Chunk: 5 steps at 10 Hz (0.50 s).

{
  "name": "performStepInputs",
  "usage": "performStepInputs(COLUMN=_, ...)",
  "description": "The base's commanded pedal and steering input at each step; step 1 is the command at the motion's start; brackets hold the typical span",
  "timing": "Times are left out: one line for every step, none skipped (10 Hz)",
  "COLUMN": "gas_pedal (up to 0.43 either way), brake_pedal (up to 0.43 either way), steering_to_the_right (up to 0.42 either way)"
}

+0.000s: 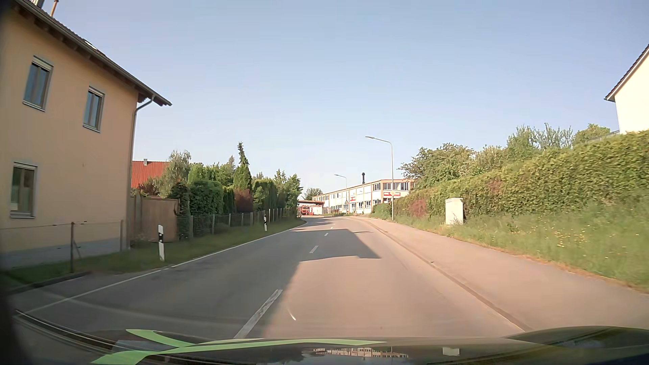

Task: Follow the waypoints while adhering to traffic rules and regulations

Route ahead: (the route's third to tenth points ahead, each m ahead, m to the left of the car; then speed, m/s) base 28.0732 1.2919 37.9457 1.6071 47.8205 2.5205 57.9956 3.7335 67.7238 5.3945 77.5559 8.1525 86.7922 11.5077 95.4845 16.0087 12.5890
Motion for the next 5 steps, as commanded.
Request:
performStepInputs(gas_pedal=0.098, brake_pedal=0.000, steering_to_the_right=-0.004)
performStepInputs(gas_pedal=0.098, brake_pedal=0.000, steering_to_the_right=-0.004)
performStepInputs(gas_pedal=0.087, brake_pedal=0.000, steering_to_the_right=-0.004)
performStepInputs(gas_pedal=0.079, brake_pedal=0.000, steering_to_the_right=-0.004)
performStepInputs(gas_pedal=0.067, brake_pedal=0.000, steering_to_the_right=-0.002)
